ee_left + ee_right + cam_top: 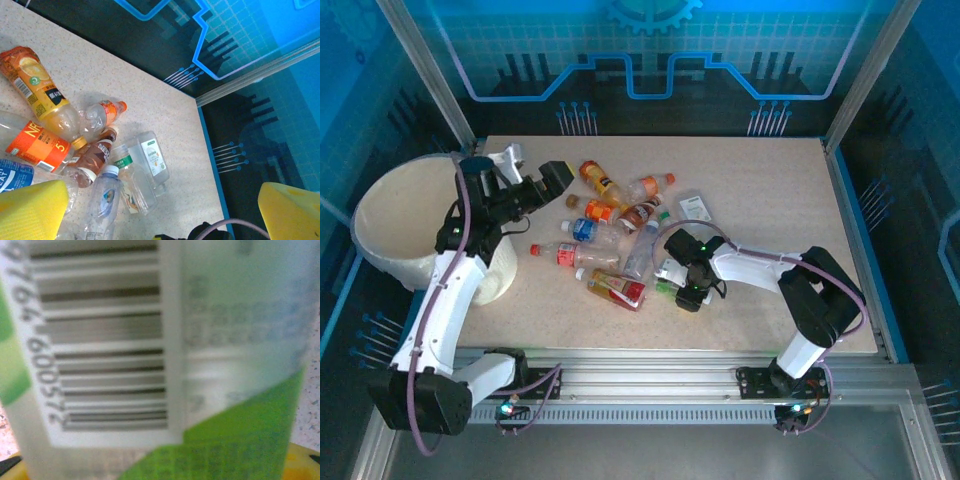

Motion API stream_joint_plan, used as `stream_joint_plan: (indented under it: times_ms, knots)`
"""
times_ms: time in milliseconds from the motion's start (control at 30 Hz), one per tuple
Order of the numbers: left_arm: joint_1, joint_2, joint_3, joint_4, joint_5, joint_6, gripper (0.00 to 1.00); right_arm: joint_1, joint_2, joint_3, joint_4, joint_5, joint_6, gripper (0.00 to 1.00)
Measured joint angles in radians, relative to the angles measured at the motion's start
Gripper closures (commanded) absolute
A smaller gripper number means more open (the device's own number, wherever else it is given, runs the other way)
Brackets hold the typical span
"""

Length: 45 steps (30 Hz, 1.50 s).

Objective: Put the plastic bottles in the bin

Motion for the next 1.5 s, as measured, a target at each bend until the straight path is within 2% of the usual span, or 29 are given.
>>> stream_joint_plan:
  times_ms: [133, 533, 867, 1133, 1267, 1400, 1500]
  knots:
    - [-0.036, 0.004, 0.005, -0.003, -0.027, 0.032, 0.01, 0.000, -0.024, -0.022, 0.008, 0.012, 0.010, 0.54]
    - [-0.171, 0.027, 0.005, 0.031, -0.111, 0.098, 0.01, -0.027, -0.229, -0.025, 0.010, -0.009, 0.094, 0.57]
    - [-0.428, 0.125, 0.015, 0.032, -0.319, 0.149, 0.01, -0.061, -0.395, -0.009, 0.172, -0.164, 0.216, 0.56]
    - [-0.472, 0.174, -0.014, 0.158, -0.280, 0.045, 0.01, -0.072, -0.394, 0.021, 0.277, -0.251, 0.333, 0.56]
    - [-0.505, 0.180, -0.030, 0.193, -0.282, 0.005, 0.05, -0.072, -0.380, 0.035, 0.333, -0.295, 0.393, 0.55]
    - [-0.513, 0.185, -0.031, 0.215, -0.275, -0.012, 0.11, -0.072, -0.362, 0.043, 0.370, -0.336, 0.430, 0.55]
    - [-0.513, 0.194, -0.031, 0.223, -0.254, -0.022, 0.20, -0.072, -0.347, 0.060, 0.386, -0.372, 0.453, 0.54]
